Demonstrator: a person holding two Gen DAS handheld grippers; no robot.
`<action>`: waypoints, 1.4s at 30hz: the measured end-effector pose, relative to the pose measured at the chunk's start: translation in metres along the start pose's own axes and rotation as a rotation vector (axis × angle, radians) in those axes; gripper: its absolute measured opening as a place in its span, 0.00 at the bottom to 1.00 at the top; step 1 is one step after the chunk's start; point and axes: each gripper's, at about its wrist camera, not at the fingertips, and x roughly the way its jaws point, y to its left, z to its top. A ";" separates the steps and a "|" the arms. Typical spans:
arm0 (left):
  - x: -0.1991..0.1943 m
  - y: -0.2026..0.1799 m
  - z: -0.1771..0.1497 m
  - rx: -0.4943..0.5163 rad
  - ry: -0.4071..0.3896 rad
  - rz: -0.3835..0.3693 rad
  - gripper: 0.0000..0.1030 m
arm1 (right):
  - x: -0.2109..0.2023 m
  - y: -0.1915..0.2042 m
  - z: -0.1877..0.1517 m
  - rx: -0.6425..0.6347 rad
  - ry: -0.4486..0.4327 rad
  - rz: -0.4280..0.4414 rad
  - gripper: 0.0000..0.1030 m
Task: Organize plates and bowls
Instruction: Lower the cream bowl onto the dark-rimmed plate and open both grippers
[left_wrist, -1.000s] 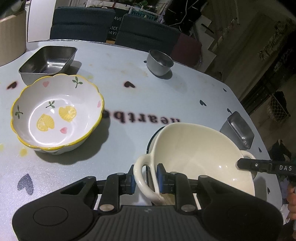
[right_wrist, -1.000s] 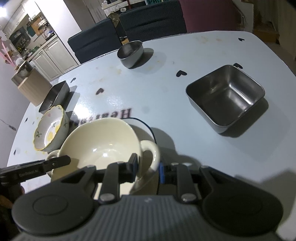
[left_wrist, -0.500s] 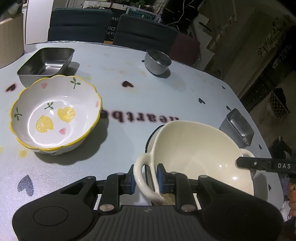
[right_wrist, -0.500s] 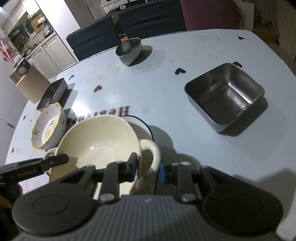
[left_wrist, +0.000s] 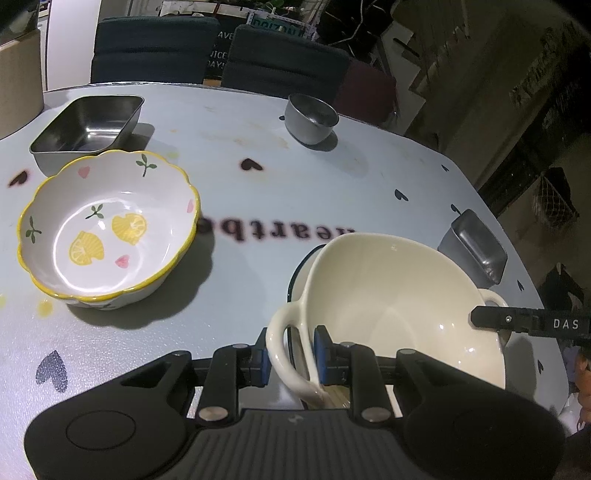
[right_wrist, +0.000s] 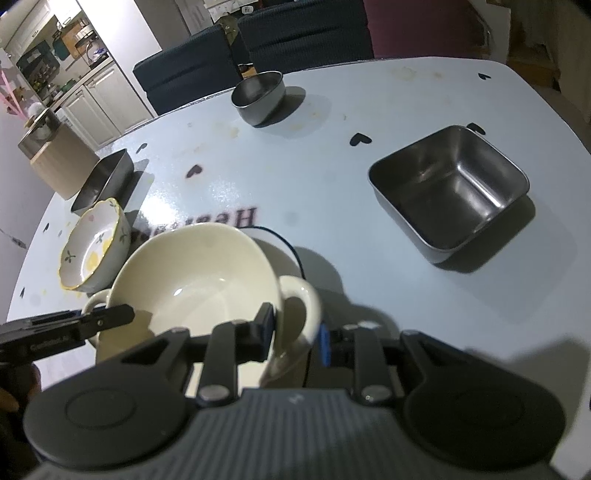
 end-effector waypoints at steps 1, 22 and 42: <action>0.000 0.000 0.000 0.003 0.001 0.000 0.24 | 0.000 0.000 -0.001 -0.001 0.000 -0.001 0.29; 0.001 -0.007 0.000 0.062 0.014 0.005 0.26 | 0.002 0.006 0.000 -0.058 0.000 -0.043 0.32; 0.000 -0.007 0.003 0.072 0.033 0.023 0.34 | 0.007 0.004 0.000 -0.075 0.012 -0.044 0.35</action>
